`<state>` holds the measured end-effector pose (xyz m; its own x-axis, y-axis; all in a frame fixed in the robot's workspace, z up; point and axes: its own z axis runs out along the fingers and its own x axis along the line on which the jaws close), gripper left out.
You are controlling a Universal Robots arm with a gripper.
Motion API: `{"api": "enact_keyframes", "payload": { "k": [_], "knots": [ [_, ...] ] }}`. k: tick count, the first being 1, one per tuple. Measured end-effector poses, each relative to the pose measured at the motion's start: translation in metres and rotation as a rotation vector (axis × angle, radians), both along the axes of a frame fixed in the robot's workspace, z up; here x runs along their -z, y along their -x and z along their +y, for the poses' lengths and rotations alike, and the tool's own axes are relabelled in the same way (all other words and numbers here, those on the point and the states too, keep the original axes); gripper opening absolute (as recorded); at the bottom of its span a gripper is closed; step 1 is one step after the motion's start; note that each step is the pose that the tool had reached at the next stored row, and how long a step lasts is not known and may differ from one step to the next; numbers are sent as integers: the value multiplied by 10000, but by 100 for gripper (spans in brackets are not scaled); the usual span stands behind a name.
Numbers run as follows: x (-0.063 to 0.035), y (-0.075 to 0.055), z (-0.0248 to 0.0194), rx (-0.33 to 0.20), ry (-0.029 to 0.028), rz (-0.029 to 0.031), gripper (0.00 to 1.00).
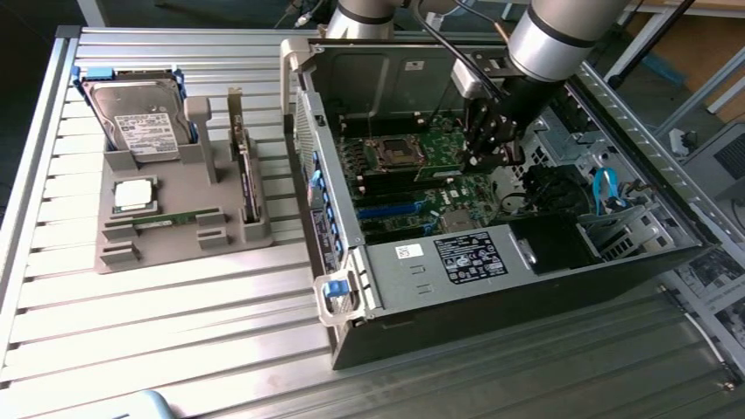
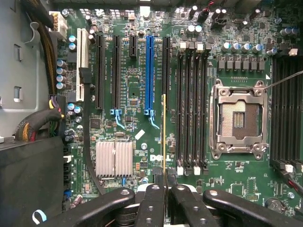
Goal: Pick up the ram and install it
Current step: 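Insert the ram into the slot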
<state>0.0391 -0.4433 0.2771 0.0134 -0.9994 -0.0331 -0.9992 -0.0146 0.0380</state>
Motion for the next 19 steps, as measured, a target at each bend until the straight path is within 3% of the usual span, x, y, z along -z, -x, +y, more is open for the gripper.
{"api": "enact_keyframes", "payload": {
  "k": [19],
  "knots": [
    [50, 11, 2, 0, 0, 0, 12]
  ]
}}
